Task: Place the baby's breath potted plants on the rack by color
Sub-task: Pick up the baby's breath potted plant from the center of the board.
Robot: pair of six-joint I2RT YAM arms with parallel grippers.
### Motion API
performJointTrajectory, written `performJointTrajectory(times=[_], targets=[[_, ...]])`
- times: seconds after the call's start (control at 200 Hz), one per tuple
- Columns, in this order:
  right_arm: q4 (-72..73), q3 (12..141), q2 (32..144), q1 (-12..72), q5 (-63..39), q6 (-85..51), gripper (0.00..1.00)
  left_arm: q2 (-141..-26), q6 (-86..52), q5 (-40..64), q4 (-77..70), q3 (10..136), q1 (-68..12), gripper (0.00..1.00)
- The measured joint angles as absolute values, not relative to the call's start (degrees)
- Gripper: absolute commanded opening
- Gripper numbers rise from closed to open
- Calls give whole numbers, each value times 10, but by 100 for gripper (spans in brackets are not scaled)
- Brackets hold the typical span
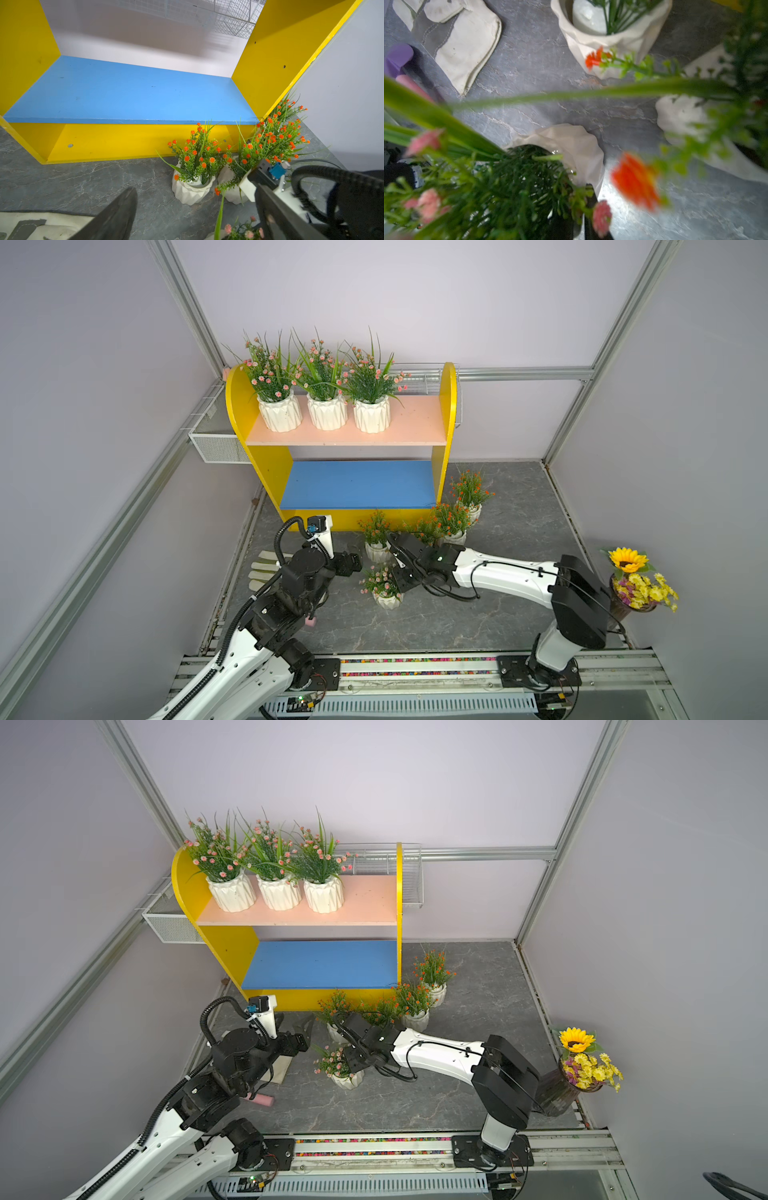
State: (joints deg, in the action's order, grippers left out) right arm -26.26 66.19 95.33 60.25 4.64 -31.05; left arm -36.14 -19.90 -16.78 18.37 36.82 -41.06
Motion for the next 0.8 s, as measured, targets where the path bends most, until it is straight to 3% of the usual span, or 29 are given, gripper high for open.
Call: performJointTrajectory(times=[0.8], targets=[[-276,465,755,544,58,-349,8,-387,-209,-49,76,280,-411,95]])
